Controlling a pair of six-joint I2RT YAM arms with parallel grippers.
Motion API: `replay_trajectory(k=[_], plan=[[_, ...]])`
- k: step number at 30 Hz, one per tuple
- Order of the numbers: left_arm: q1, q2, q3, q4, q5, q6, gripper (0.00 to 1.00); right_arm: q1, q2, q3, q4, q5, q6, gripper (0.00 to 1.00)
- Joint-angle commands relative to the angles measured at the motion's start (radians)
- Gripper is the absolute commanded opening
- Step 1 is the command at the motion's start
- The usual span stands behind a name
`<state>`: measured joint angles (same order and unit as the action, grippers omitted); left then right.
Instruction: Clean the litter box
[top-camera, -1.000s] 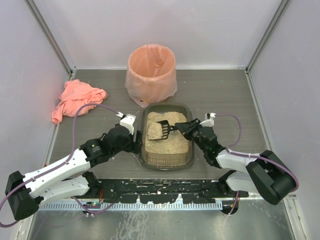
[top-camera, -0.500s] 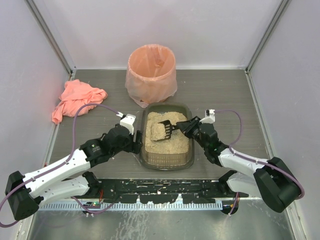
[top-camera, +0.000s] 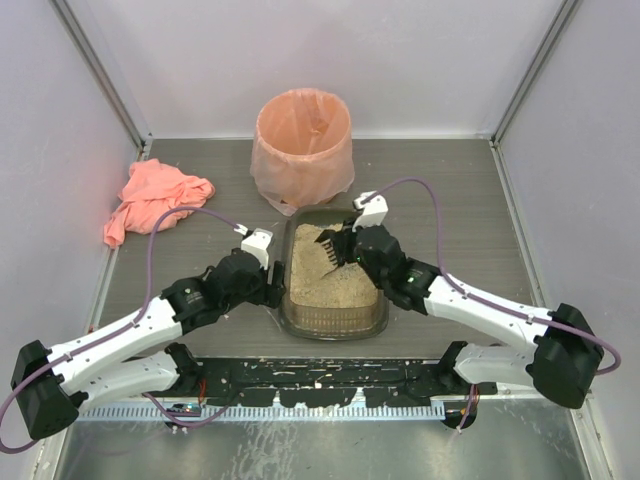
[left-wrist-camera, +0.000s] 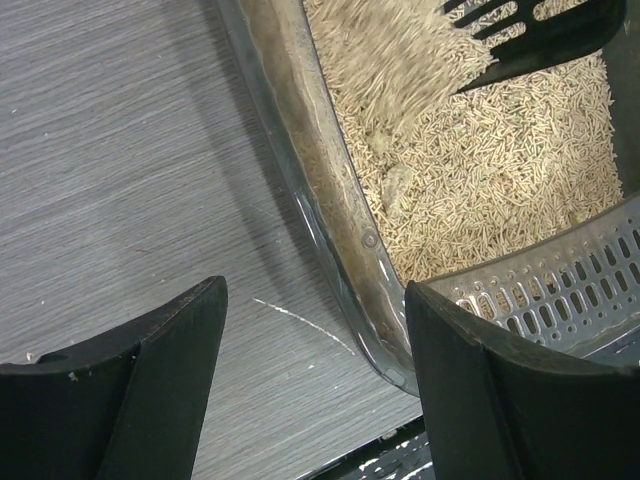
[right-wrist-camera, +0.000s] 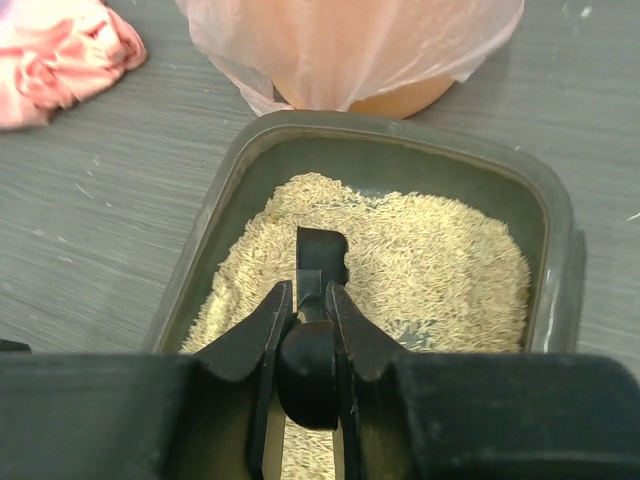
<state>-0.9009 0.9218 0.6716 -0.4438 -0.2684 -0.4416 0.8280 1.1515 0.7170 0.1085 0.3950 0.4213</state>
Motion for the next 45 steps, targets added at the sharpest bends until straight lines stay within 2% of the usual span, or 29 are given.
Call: replay_trajectory(k=[1,4,8,16,24,30,35,45], plan=[[0.005,-0.003,0.028,0.044,0.005,-0.011,0.73,0.098,0.027,0.116,-0.100,0.301,-0.264,0.00],[0.005,-0.009,0.024,0.045,0.002,-0.013,0.73,0.126,0.037,0.182,-0.149,0.380,-0.319,0.01],[0.005,-0.006,0.020,0.050,0.004,-0.014,0.73,0.126,0.042,0.251,-0.257,0.358,-0.290,0.01],[0.005,0.018,0.016,0.100,0.038,-0.013,0.72,0.077,0.149,0.380,-0.512,0.130,-0.117,0.01],[0.005,0.073,0.014,0.193,0.077,-0.015,0.70,0.019,0.131,0.301,-0.458,0.018,-0.011,0.01],[0.005,0.168,0.018,0.252,0.110,-0.028,0.59,-0.056,0.093,0.229,-0.407,-0.110,0.058,0.01],[0.005,0.217,0.019,0.253,0.098,-0.046,0.55,-0.101,0.092,0.192,-0.380,-0.224,0.085,0.01],[0.005,0.212,-0.008,0.265,0.117,-0.049,0.52,-0.114,0.060,0.155,-0.361,-0.324,0.072,0.01]])
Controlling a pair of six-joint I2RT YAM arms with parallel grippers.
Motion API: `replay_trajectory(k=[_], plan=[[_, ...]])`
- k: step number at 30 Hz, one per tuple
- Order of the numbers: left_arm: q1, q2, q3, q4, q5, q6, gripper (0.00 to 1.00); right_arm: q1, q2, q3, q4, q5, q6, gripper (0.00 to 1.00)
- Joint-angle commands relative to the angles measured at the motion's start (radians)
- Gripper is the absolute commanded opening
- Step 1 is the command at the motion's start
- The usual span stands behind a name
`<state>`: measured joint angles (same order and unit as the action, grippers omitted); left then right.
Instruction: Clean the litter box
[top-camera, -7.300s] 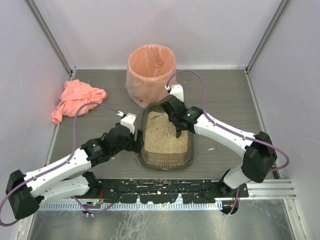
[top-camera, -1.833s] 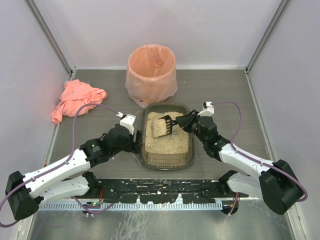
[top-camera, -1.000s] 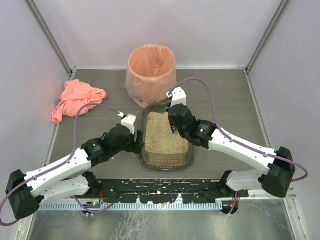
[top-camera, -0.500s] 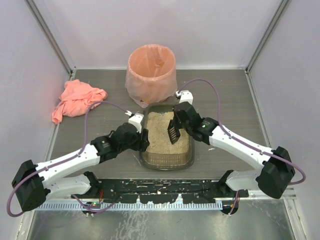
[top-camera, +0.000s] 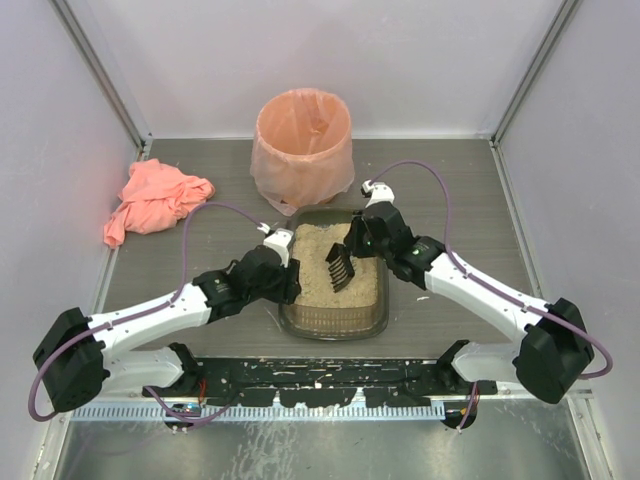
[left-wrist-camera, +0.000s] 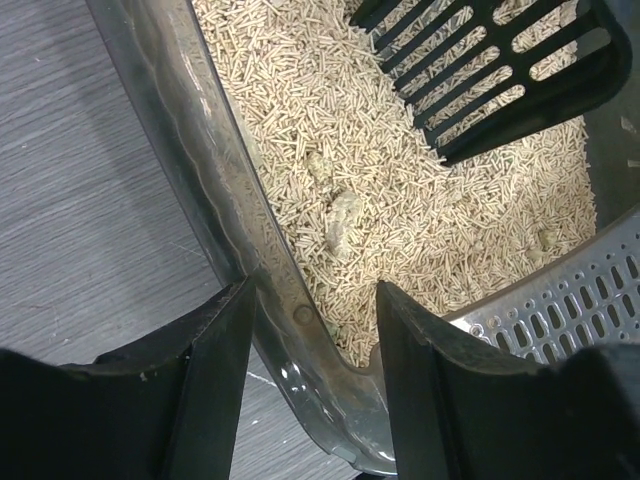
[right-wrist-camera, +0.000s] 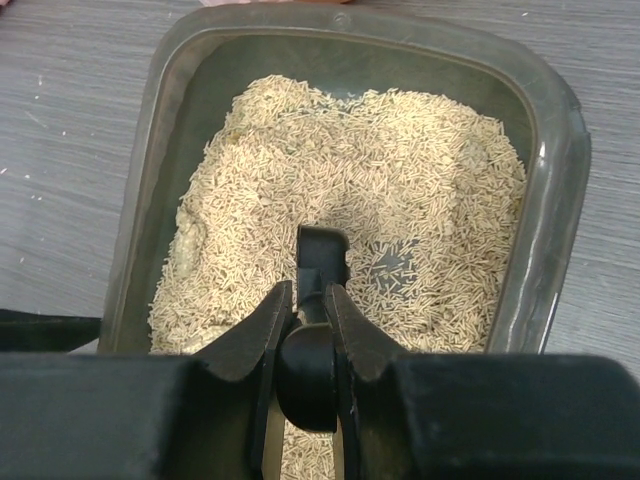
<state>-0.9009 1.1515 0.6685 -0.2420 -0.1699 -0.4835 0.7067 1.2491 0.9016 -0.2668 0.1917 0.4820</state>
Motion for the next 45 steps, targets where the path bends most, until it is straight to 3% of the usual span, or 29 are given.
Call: replay_trajectory(k=[1,6,15,32,45], plan=[[0.004,-0.013,-0.007,0.066,0.022,-0.007,0.51,0.007,-0.043,-0.045,0.029,-0.139,0.007,0.01],[0.005,0.000,-0.006,0.079,0.044,-0.004,0.45,0.007,-0.046,-0.092,0.049,-0.168,0.027,0.01],[0.004,0.013,0.000,0.076,0.055,0.006,0.35,0.008,-0.053,-0.154,0.057,-0.124,0.203,0.01],[0.005,0.052,0.017,0.081,0.087,0.013,0.26,0.009,-0.129,-0.474,0.460,-0.149,0.576,0.01],[0.004,0.063,0.020,0.082,0.098,0.013,0.24,0.039,-0.033,-0.544,0.724,-0.156,0.707,0.00]])
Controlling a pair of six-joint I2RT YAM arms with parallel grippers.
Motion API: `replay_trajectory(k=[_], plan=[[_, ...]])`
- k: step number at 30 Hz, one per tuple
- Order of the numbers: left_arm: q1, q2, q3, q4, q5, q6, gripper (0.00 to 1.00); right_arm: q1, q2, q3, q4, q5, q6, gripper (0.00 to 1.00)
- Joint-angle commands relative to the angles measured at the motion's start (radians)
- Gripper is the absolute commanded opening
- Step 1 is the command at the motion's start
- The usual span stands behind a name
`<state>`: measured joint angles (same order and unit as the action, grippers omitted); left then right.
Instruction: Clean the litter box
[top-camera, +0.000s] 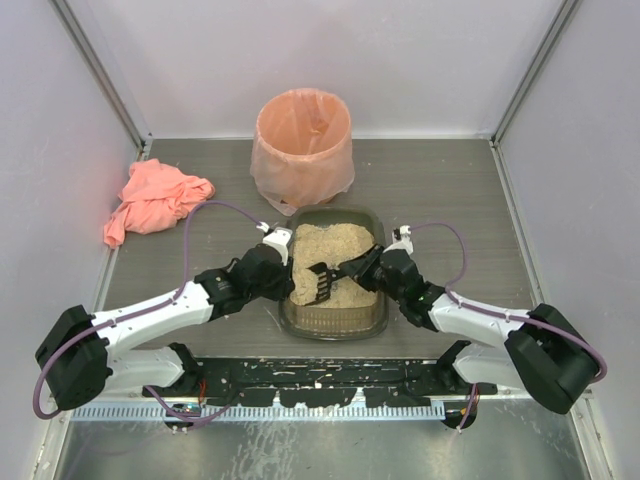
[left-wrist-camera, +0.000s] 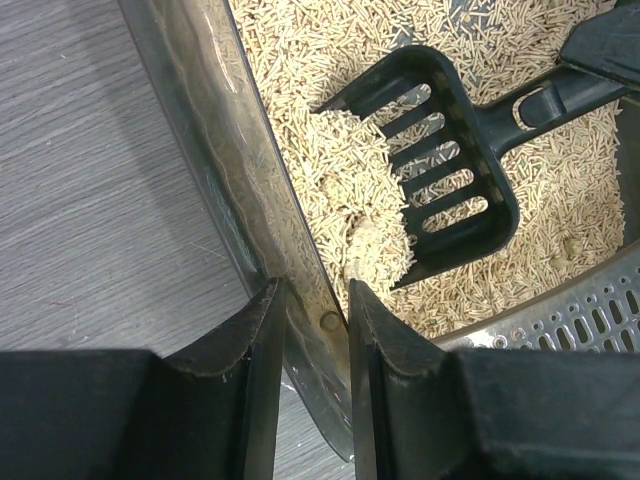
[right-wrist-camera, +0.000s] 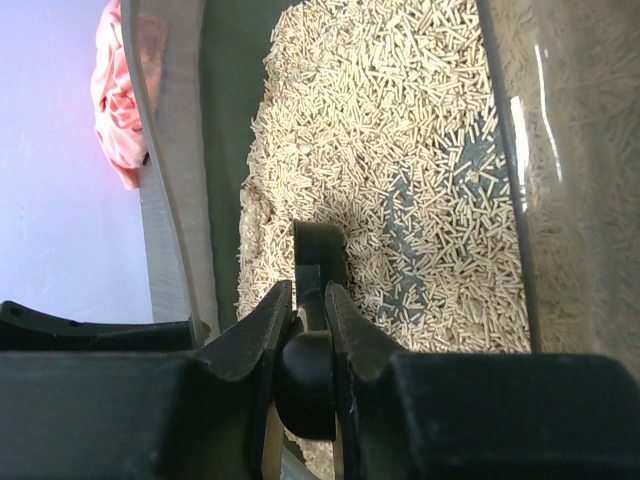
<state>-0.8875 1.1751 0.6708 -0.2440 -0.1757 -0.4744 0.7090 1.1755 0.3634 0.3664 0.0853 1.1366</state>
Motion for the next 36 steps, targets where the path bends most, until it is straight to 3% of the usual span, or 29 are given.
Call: replay_trajectory(k=[1,6,15,36], plan=[[-0.009,0.040,0.018,0.084,0.105,0.005,0.24,0.039,0.049,-0.009,0.103,-0.051,0.061,0.01],[-0.009,0.035,0.016,0.080,0.097,0.005,0.23,0.042,0.023,-0.047,0.156,-0.030,0.094,0.01],[-0.009,-0.001,0.008,0.066,0.067,0.012,0.25,0.018,-0.150,-0.077,0.040,0.051,0.112,0.01],[-0.009,-0.003,0.008,0.053,0.059,0.022,0.25,-0.034,-0.139,-0.103,0.116,0.023,0.141,0.01]])
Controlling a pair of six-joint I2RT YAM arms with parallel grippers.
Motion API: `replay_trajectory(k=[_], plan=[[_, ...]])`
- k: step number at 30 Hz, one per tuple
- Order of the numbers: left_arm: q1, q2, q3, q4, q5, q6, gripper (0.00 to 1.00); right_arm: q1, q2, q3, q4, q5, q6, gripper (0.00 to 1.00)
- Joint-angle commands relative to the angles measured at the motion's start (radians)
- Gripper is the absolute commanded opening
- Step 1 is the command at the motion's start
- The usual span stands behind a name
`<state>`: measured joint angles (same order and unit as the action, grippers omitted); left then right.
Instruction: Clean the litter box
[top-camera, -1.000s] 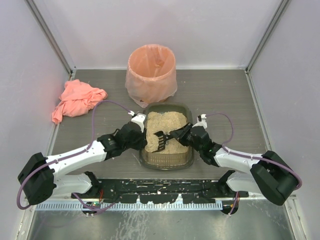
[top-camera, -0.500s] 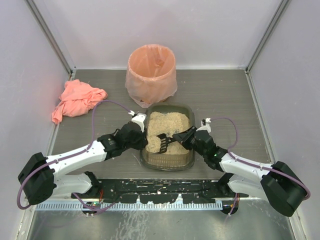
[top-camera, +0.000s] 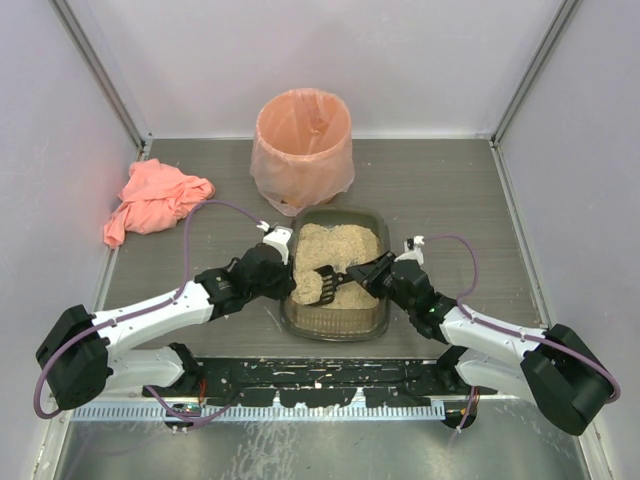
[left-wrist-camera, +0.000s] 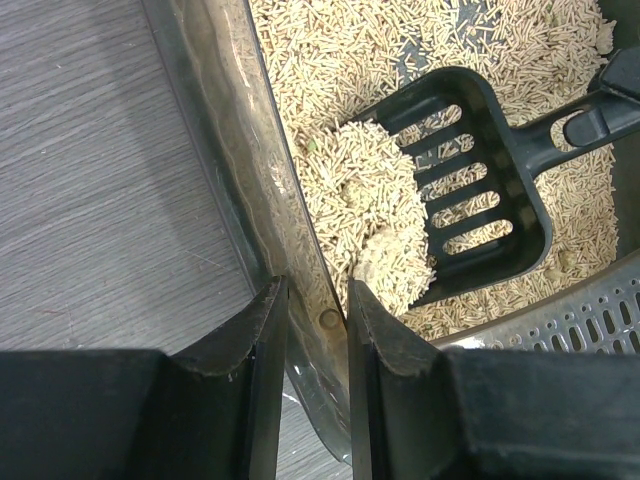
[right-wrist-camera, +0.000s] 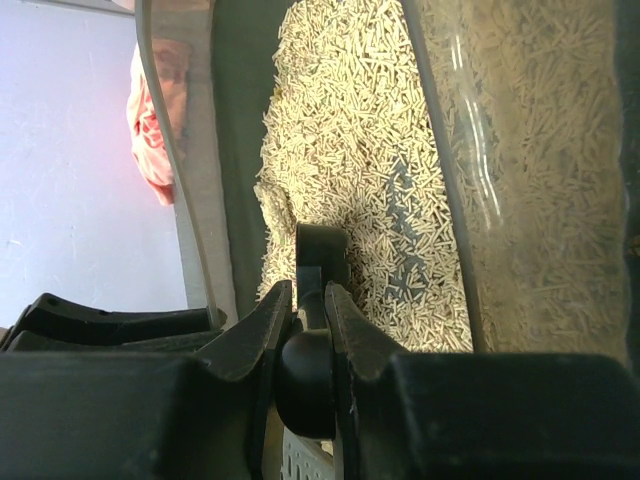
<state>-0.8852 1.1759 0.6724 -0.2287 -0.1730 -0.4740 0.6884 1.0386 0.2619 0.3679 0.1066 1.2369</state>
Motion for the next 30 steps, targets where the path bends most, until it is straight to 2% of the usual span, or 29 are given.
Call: replay_trajectory(k=[1,30], plan=[[-0.011,-0.004,0.007,0.037,0.058,0.021,0.25,-0.014,-0.002,-0.005,0.122,0.002,0.041,0.01],[-0.011,-0.015,-0.003,0.032,0.048,0.022,0.23,-0.059,-0.092,-0.049,0.106,0.001,0.041,0.01]])
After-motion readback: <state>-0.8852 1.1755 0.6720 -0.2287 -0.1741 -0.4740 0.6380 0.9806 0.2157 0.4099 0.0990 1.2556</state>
